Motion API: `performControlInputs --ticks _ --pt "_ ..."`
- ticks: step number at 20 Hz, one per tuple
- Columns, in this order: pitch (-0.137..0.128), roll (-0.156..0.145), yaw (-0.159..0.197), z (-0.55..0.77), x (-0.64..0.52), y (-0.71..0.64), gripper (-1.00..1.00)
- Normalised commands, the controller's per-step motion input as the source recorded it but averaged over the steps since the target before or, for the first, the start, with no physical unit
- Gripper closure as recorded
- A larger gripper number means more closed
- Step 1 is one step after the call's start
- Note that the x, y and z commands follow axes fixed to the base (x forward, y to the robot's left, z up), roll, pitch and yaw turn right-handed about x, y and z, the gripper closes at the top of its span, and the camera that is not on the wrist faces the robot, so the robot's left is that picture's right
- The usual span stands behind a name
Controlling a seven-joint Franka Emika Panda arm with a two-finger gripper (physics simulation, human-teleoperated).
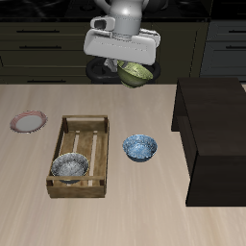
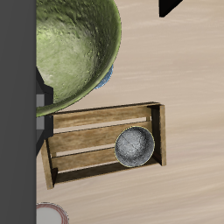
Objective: Place the green bowl and the black bowl in the wooden tray
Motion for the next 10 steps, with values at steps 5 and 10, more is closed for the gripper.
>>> performControlInputs --ticks 5,10 --pt "-0.016 -0.037 -0.012 0.00 -0.04 -0.47 1.00" --pt "0.010 -0.019 -0.003 -0.18 -0.03 -0.33 1.00"
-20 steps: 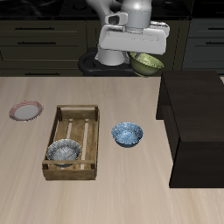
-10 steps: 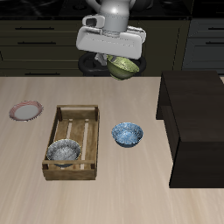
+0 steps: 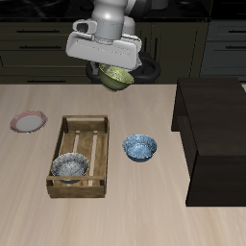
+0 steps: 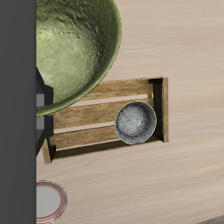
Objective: Place the green bowl and the black bowl in the wooden tray
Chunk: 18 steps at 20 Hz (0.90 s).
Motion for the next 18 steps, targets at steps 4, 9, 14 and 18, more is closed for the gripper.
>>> performControlInputs --ticks 4,9,14,18 --pt "-0.023 0.014 -0.024 -0.02 -0.10 -0.44 1.00" --pt "-0.006 0.001 0.003 -0.08 -0.04 -0.24 1.00" --pt "0.005 -0.004 -0.025 -0.13 -0.01 -0.38 1.00" --pt "0.016 -0.025 0.004 -0.23 0.05 -0.27 1.00"
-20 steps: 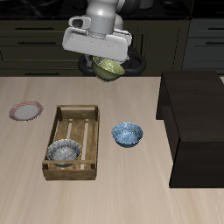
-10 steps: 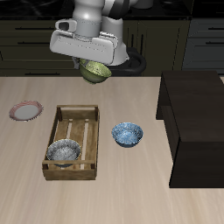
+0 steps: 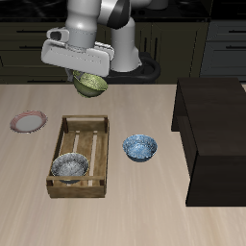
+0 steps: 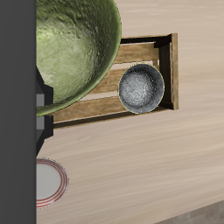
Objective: Place the green bowl and the black bowl in the wooden tray
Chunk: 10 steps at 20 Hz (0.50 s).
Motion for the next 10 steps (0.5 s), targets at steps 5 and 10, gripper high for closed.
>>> performControlInputs --ticks 5,10 --pt "0.025 0.000 0.006 -0.36 0.09 -0.22 1.00" --pt "0.007 -0.016 0.008 -0.28 0.06 -0.18 1.00"
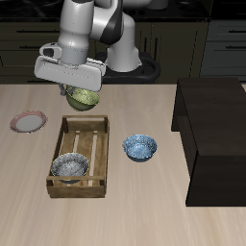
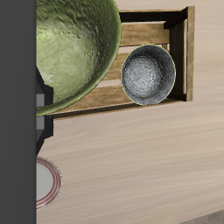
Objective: Place the green bowl and the black bowl in the wooden tray
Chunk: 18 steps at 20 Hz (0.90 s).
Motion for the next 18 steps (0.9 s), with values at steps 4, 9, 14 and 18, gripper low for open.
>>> performControlInputs --ticks 4,9,14,18 --pt "0.020 -0.010 -0.004 -0.30 0.04 -0.15 1.00" --pt "0.025 0.003 -0.001 -0.25 0.01 0.00 1.00" --pt "0.010 -0.003 0.012 -0.24 -0.02 0.01 1.00" --pt "0.036 -0.009 -0.008 -0.34 0.03 -0.06 1.00"
